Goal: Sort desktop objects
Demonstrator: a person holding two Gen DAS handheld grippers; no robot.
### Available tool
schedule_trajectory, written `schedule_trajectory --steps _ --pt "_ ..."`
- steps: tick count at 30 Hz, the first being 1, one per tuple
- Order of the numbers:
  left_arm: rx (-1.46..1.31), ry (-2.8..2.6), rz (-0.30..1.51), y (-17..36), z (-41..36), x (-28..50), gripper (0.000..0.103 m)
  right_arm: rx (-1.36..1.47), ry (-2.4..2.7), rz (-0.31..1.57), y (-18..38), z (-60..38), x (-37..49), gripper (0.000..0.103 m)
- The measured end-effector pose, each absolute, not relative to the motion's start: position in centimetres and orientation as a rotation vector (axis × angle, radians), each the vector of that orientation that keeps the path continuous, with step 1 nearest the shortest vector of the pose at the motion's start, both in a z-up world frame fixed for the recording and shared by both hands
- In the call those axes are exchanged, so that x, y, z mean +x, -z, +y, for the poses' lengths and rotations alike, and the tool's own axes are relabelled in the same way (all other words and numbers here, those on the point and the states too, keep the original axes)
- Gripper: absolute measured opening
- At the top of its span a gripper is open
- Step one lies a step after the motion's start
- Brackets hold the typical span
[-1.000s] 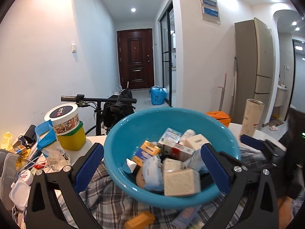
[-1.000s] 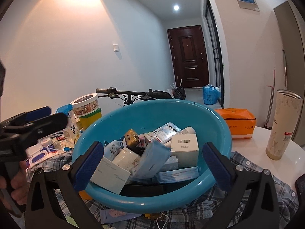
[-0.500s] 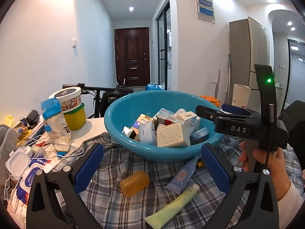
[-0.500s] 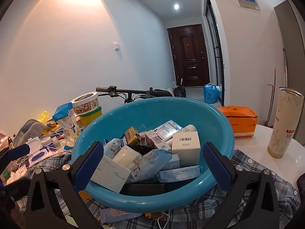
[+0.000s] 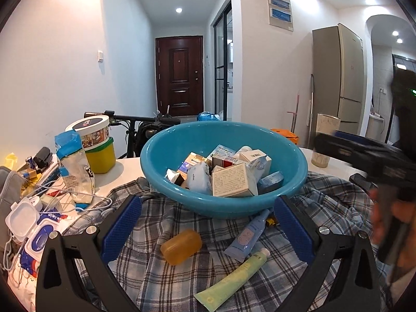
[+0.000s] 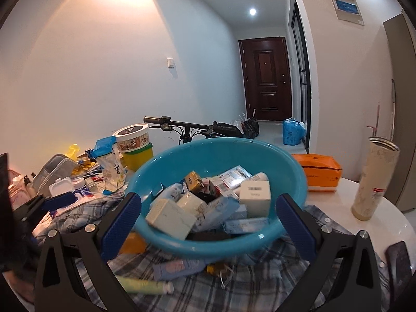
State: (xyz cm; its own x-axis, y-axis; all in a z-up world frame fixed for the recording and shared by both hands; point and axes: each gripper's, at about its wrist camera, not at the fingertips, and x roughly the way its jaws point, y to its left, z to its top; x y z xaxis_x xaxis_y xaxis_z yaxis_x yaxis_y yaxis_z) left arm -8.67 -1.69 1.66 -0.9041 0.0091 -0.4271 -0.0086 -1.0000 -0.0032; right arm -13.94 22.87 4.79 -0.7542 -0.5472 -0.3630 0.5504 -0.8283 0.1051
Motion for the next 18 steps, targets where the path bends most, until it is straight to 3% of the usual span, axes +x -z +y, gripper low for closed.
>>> schedule_trajectory --steps 8,18 --pt "-0.685 -3.075 0.016 -1.4 -1.6 -8.5 0.103 0.546 2.534 -0.036 -2.0 27.4 -8.6 0.103" --pt "-0.729 -3.051 0.044 -0.7 -0.5 -8.8 0.103 0.580 2.493 -0.115 0.9 27.6 -9.5 0.103"
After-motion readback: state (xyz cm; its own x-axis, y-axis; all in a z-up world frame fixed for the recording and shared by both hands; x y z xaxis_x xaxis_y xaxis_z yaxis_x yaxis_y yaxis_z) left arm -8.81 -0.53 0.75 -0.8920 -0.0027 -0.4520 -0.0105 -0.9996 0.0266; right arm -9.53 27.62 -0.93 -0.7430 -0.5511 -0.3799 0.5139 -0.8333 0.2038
